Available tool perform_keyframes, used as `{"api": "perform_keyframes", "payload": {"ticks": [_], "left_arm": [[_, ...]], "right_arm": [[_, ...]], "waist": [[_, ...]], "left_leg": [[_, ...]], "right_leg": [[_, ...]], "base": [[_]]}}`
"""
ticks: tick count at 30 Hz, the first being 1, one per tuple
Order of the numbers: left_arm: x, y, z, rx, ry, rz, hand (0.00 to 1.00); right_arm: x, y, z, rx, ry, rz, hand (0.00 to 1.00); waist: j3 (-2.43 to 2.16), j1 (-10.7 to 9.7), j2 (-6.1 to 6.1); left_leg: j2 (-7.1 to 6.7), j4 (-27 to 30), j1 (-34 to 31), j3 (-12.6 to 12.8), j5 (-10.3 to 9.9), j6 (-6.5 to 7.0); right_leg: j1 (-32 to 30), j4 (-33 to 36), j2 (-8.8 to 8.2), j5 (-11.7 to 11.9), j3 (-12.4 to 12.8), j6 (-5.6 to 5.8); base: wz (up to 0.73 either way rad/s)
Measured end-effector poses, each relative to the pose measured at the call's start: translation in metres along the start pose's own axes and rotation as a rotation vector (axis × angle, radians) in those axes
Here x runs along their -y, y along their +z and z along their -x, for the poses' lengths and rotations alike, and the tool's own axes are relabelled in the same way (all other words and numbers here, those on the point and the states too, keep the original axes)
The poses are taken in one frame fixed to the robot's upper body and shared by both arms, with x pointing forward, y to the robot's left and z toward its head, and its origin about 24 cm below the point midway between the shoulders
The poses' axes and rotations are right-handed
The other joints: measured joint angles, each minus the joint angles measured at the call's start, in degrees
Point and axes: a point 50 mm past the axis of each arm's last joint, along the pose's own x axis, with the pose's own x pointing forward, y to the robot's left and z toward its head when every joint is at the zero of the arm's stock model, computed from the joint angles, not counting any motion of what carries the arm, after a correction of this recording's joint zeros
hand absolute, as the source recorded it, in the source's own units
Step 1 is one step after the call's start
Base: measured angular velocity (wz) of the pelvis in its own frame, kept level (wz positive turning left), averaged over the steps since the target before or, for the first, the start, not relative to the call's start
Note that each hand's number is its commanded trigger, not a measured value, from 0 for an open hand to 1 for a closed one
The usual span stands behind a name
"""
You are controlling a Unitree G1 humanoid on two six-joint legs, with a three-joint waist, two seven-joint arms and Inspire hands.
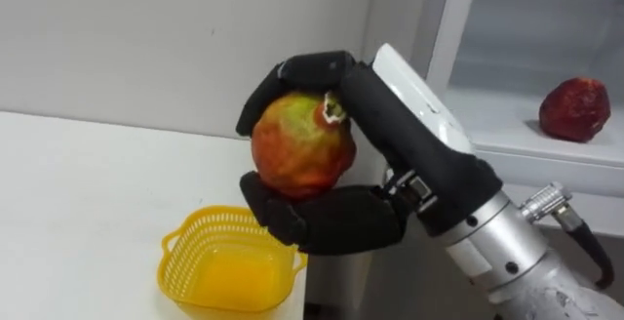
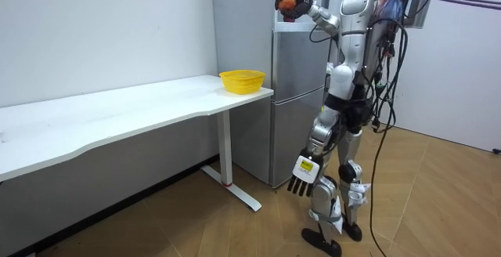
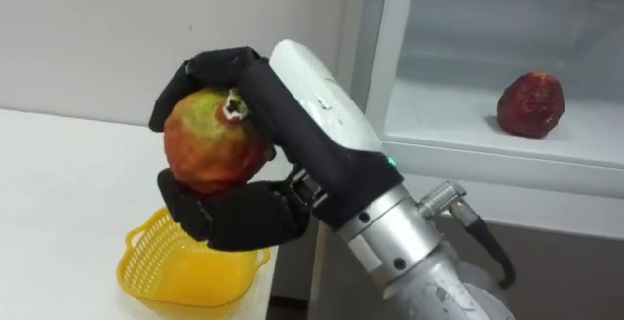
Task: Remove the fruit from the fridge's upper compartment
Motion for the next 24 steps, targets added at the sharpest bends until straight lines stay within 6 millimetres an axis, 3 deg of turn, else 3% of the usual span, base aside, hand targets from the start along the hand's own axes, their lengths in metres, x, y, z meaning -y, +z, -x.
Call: {"api": "perform_keyframes", "payload": {"ticks": [6, 14, 17, 24], "left_arm": [[0.001, -0.002, 0.000, -0.014, -0.004, 0.010, 0.00], [0.000, 0.001, -0.001, -0.013, -0.009, 0.006, 0.00], [-0.001, 0.003, -0.001, -0.014, -0.002, 0.006, 0.00], [-0.002, -0.003, -0.001, -0.057, 0.007, -0.004, 0.00]], "right_arm": [[-0.010, -0.024, -0.001, -0.127, 0.061, 0.096, 1.00], [-0.020, -0.048, 0.002, -0.237, 0.130, 0.142, 1.00], [-0.028, -0.059, 0.004, -0.293, 0.163, 0.166, 1.00], [-0.048, -0.070, -0.006, -0.328, 0.249, 0.242, 1.00]], "waist": [[0.54, 0.8, 0.04], [0.26, 2.1, -0.72], [0.51, 3.2, -1.39], [0.79, 3.3, -2.01]], "left_leg": [[-0.08, 0.0, -0.1, -0.6, 0.0, 0.00], [-0.32, 0.0, -0.9, -1.6, 0.1, 0.07], [-0.69, 0.1, -0.9, -2.0, 0.3, 0.22], [-1.18, 0.3, -1.2, -3.3, 0.4, 0.47]], "right_leg": [[0.3, 0.0, -0.35, 0.0, -1.1, 0.04], [-0.1, 0.0, -0.54, 0.0, -3.0, 0.07], [0.0, 0.0, -0.85, -0.3, -3.2, 0.46], [0.1, 0.0, -0.88, -0.3, -3.8, 0.48]], "base": [[0.06], [0.08], [0.06], [0.10]]}}
